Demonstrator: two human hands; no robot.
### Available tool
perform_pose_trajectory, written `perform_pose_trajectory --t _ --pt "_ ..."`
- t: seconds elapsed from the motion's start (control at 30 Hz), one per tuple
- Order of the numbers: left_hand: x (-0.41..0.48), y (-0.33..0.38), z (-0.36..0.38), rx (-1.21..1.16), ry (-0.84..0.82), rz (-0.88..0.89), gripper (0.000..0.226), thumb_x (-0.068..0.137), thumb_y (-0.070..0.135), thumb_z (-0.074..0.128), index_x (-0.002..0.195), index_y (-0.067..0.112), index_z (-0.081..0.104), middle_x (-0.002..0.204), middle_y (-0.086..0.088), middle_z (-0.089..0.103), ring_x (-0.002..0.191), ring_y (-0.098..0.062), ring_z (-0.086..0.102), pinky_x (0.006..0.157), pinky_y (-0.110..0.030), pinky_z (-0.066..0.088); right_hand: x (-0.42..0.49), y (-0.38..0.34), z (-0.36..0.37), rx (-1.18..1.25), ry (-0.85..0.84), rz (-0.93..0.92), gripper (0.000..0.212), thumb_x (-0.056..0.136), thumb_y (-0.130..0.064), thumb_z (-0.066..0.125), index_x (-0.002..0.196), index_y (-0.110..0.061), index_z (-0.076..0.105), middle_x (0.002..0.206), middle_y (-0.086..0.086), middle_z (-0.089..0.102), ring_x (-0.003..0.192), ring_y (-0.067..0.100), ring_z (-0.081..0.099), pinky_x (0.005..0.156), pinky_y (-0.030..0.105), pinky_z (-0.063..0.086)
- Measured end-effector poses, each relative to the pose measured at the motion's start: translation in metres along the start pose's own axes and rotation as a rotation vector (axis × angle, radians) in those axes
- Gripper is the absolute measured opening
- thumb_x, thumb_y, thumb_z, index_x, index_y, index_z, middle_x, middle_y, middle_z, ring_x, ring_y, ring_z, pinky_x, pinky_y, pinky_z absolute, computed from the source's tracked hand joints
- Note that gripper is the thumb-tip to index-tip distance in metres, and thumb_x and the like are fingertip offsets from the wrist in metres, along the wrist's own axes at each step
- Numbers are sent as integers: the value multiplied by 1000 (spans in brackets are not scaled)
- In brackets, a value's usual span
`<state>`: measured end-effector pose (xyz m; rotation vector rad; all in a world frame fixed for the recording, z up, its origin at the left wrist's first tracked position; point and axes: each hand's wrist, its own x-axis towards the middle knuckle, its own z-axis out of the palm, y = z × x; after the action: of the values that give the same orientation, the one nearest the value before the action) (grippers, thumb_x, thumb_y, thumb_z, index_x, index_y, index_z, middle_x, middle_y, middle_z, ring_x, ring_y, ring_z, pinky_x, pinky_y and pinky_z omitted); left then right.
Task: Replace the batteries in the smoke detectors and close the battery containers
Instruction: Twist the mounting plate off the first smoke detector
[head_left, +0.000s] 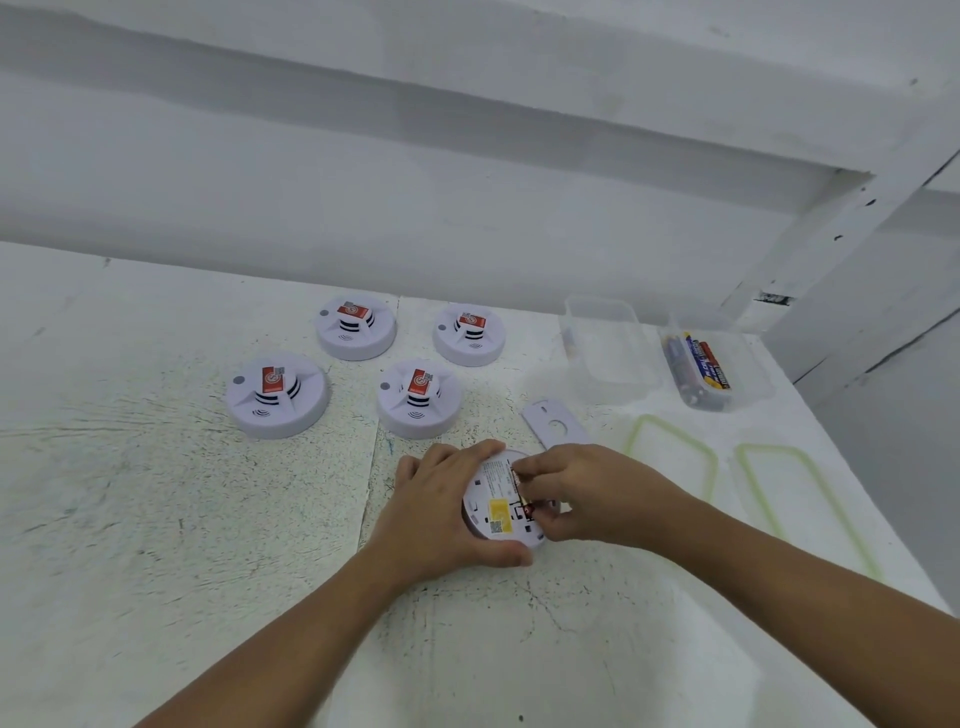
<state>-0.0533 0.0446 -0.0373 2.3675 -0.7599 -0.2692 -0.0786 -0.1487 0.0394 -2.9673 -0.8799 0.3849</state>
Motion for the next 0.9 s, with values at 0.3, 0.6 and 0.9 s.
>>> perform_pose_trajectory --t 0.3,0.6,0.9 --pt "-1 0 -1 -11 -1 10 110 49 89 54 143 39 26 117 29 35 105 6 25 92 -27 23 6 -4 2 -118 -93 8 28 88 -25 50 109 -10 63 118 8 63 100 24 59 82 37 50" --pt "-2 1 -1 -5 3 13 110 49 89 52 143 39 26 117 31 35 106 6 25 89 -25 20 5 -3 6 -119 -87 15 29 86 -25 52 110 -11 61 119 5 60 94 23 60 75 37 51" --pt "-2 2 -1 -9 3 14 110 48 90 51 143 38 26 119 28 37 107 6 26 91 -26 22 3 -5 5 -91 -54 38 27 85 -24 52 107 -12 61 118 4 61 91 22 61 72 36 51"
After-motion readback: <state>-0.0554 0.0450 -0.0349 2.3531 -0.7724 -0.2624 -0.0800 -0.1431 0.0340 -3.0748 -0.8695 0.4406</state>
